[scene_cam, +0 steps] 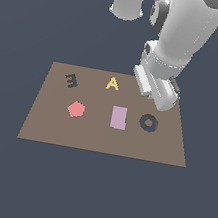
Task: Insert a designated object into the corresponding slot on a board.
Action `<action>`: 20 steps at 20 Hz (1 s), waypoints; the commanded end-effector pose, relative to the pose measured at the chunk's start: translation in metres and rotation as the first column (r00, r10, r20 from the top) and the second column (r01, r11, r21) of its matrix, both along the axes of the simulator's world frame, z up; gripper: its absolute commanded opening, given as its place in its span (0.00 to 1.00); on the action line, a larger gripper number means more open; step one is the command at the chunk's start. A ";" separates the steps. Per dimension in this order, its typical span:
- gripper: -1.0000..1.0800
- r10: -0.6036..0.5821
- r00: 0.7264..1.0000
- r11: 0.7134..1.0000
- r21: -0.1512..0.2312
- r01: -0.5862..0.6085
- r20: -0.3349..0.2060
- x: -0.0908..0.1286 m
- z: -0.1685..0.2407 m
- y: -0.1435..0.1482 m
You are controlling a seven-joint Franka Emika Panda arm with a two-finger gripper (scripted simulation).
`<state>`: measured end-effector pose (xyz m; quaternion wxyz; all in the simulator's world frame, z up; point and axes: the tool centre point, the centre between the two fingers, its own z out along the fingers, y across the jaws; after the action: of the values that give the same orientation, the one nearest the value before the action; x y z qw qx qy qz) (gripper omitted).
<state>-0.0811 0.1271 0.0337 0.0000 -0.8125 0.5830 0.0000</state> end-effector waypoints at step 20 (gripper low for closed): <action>0.00 0.291 0.957 0.957 0.000 -0.291 0.000 -0.037 0.001 -0.040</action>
<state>-0.1138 0.0929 0.0347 0.0002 -0.8808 0.4734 0.0001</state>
